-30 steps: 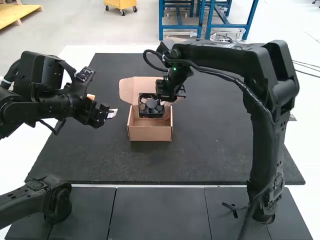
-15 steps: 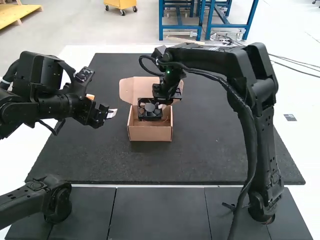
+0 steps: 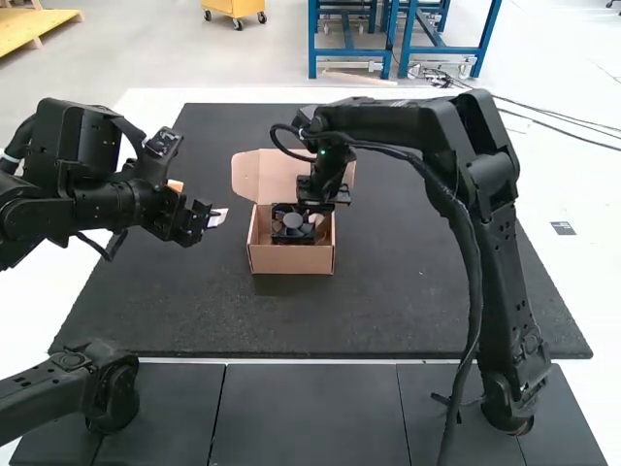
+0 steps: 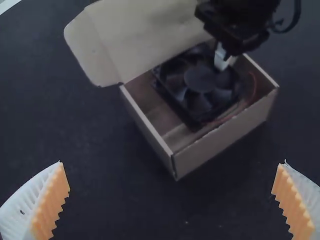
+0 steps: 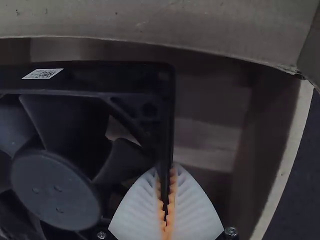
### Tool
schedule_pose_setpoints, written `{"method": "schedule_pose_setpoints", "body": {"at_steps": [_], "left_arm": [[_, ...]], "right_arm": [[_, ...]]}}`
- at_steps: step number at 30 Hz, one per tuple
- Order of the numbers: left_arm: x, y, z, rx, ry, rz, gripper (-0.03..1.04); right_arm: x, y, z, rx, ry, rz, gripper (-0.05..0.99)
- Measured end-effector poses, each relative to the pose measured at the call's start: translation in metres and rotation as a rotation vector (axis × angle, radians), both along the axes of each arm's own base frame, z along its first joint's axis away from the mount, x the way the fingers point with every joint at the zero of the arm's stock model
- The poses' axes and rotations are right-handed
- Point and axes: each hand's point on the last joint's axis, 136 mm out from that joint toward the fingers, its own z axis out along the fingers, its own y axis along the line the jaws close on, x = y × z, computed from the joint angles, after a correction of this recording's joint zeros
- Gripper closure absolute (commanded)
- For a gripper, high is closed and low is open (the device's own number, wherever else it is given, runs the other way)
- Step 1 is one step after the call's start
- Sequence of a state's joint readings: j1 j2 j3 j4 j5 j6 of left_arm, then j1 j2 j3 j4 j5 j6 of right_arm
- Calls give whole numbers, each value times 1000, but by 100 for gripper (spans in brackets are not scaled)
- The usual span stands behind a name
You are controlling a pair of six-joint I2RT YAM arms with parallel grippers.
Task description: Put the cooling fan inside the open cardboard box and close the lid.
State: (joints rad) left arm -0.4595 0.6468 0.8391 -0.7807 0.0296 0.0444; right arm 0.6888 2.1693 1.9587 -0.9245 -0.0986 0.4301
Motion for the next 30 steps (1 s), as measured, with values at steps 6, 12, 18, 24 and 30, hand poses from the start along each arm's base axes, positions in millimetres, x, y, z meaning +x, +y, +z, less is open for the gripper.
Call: {"method": "schedule_pose_setpoints", "body": {"at_steps": [6, 12, 18, 24, 30], "left_arm": [[2, -1, 3, -6, -12, 0, 5], [3, -1, 5, -10, -20, 0, 5], [3, -1, 5, -10, -20, 0, 5], [4, -2, 7, -15, -30, -1, 5], [8, -4, 15, -31, -63, 0, 5]], "right_arm": [[-2, 3, -7, 6, 27, -19, 95], [0, 4, -22, -1, 42, -20, 94], [6, 9, -26, 14, 24, -21, 87], [7, 15, -22, 48, 27, -15, 58], [5, 15, -20, 55, 40, 11, 45]]}}
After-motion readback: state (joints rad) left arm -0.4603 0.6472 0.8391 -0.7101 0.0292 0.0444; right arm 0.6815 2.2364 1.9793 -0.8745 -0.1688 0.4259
